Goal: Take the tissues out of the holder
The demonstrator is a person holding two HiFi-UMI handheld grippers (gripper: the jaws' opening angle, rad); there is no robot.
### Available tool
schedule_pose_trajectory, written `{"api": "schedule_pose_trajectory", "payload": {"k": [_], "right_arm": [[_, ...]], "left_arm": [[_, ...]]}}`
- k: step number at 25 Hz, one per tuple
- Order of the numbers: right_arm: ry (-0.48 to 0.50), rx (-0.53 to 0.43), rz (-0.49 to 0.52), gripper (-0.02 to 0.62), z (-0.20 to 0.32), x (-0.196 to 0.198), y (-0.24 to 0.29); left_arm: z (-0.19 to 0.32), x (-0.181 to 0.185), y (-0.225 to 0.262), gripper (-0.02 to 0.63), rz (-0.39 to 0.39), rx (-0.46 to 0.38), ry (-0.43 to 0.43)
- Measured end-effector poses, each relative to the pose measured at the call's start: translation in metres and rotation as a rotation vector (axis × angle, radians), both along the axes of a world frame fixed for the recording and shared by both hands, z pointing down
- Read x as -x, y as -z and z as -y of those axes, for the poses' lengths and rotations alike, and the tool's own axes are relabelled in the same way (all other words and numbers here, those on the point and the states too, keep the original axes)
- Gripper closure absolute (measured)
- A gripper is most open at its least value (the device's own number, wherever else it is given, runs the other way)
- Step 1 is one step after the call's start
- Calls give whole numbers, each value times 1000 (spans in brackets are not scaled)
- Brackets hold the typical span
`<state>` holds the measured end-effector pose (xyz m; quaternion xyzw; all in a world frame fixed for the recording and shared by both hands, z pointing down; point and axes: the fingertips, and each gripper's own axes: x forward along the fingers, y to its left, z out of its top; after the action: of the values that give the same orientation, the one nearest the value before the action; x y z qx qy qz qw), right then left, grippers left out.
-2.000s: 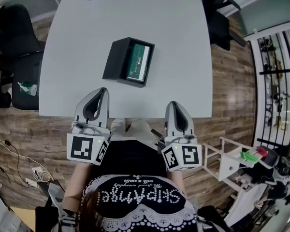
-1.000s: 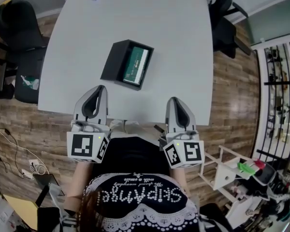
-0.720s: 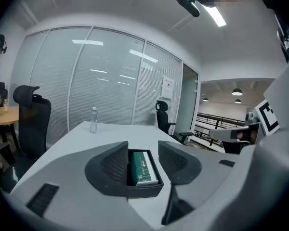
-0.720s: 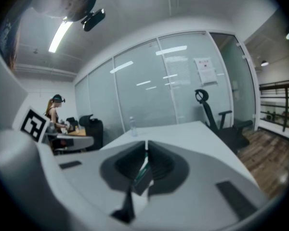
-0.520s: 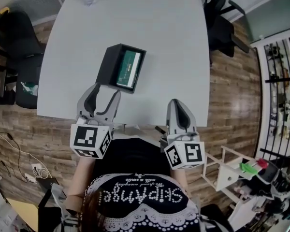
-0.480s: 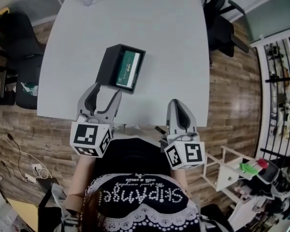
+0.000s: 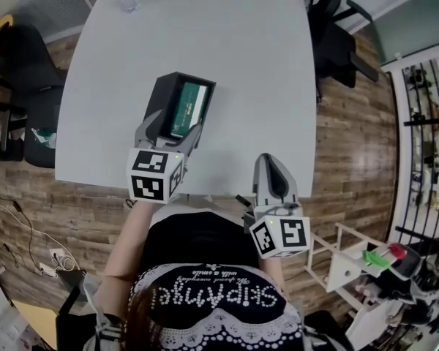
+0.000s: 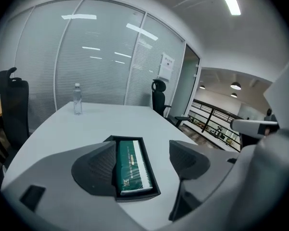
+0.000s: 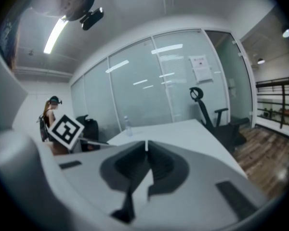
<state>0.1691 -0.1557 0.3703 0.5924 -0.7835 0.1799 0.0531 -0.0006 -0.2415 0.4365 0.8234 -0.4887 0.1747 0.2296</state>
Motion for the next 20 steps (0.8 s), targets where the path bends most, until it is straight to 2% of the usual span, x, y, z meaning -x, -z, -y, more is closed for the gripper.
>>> {"api": "schedule_pose_trajectory", "payload": {"k": [5, 15, 20], "right_arm": [[2, 23, 0, 558, 12, -7, -7], [-14, 67, 1, 558, 39, -23, -18], [-14, 93, 3, 558, 45, -23, -26]], "left_arm": [[16, -15, -40, 247, 39, 116, -20], [44, -22, -95, 243, 103, 248, -1], [49, -19, -113, 241, 134, 286, 10]]}}
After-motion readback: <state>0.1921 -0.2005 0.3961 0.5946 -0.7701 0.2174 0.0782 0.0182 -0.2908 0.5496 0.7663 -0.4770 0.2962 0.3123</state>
